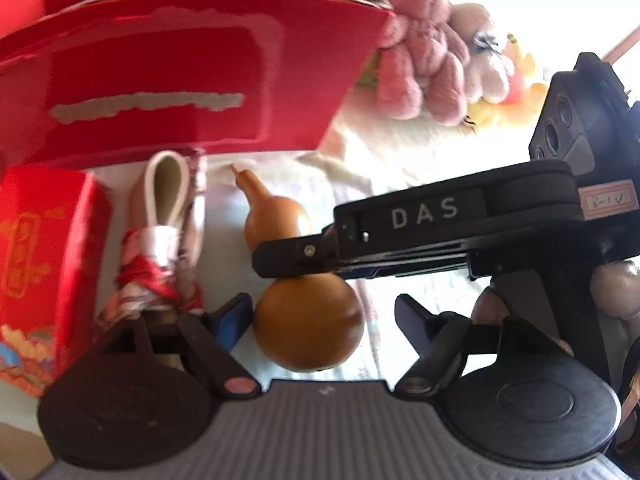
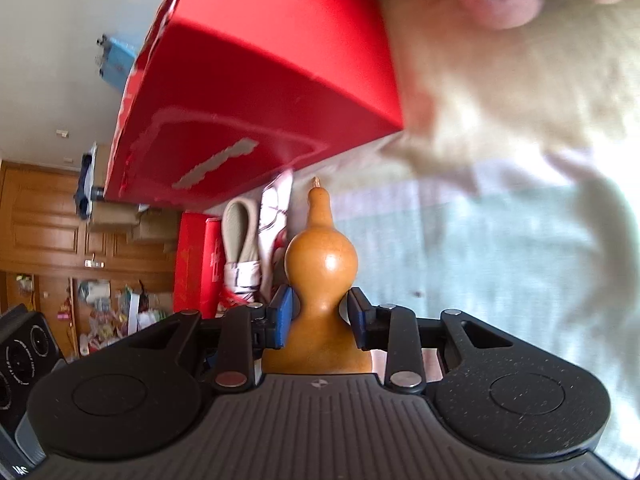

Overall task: Organize objects
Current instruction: 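Grasp the brown gourd with the right tool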

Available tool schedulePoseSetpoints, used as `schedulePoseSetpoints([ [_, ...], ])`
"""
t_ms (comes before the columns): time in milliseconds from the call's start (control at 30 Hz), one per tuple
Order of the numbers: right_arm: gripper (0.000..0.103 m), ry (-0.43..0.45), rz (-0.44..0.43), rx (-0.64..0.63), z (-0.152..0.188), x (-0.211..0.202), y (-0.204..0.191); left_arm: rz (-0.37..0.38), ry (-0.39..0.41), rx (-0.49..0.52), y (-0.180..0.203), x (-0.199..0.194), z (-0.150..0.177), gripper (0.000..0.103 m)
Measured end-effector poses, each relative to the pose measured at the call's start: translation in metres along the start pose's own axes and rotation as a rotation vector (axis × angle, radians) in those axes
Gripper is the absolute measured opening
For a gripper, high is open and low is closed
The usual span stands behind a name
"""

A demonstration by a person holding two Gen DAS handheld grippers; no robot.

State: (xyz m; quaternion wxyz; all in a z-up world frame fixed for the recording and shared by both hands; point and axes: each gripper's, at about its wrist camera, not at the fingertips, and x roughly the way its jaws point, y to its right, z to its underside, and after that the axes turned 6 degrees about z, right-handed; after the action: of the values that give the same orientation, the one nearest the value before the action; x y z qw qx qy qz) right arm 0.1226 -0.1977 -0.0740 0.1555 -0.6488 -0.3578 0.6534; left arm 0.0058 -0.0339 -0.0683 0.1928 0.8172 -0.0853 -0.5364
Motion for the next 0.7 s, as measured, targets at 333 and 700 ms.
schedulePoseSetpoints([
  [333, 0.032, 0.121, 0.038, 0.050, 0.006, -0.038, 0.012, 0.048, -0.008, 0.186, 0.044, 0.011, -0.010, 0.068],
  [700, 0.032, 0.316, -0.007, 0.071, 0.001, -0.086, -0.014, 0.106, 0.123, 0.347, 0.083, -0.029, -0.039, 0.065],
])
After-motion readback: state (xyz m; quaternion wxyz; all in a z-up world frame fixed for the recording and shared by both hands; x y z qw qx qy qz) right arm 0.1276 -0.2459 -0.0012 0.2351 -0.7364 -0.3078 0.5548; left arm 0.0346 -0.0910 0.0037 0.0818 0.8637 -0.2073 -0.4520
